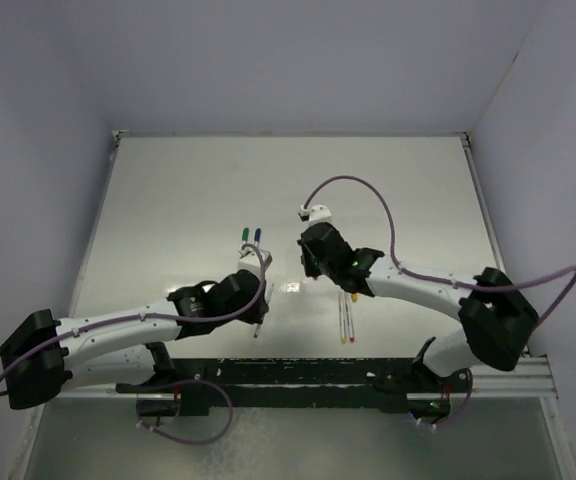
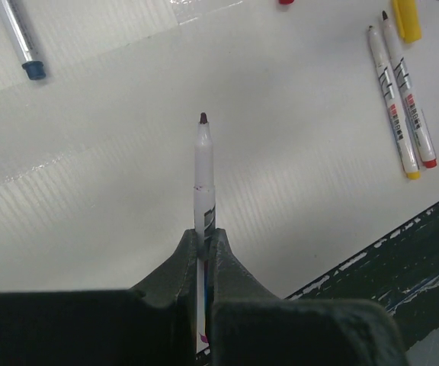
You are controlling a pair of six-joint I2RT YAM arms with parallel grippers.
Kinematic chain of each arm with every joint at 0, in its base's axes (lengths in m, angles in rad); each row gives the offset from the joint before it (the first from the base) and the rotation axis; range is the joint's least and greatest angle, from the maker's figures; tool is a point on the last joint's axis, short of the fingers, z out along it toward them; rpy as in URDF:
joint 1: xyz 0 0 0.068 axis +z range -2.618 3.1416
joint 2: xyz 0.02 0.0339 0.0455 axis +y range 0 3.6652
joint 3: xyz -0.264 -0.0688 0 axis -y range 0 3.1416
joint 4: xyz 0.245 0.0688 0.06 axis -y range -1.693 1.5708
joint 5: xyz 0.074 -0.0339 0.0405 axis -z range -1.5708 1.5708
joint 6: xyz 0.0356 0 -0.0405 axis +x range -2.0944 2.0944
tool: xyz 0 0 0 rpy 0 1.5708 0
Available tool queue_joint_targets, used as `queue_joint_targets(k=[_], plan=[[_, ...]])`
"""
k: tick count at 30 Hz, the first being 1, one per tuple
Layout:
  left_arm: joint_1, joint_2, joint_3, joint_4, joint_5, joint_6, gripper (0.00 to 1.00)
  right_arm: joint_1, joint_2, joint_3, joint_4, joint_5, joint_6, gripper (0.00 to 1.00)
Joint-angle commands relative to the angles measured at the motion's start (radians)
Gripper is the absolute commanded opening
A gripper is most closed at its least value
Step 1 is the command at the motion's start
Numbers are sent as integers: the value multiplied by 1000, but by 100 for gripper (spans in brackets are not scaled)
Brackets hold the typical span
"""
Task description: Insert the pens into the pen caps
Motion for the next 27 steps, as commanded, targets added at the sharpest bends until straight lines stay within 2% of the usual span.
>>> queue_joint_targets(k=[1, 7, 9, 14, 20, 27], plan=[[-2, -31, -32, 156, 3, 57, 0, 4, -190, -73, 178, 12, -68, 0], [-1, -27, -88, 393, 73, 80, 0, 4, -436, -257, 424, -6, -80, 0], [-1, -23, -111, 497, 99, 78, 0, 3, -512, -327, 559, -39, -83, 0], [-4, 2, -127, 696, 148, 89, 0, 3, -643, -469, 792, -77, -67, 0], [-3, 49, -120, 882, 208, 88, 0, 3, -665, -550, 957, -106, -55, 0], [-10, 82, -114, 962, 235, 70, 0, 3, -649, -596, 1083, -103, -36, 0]])
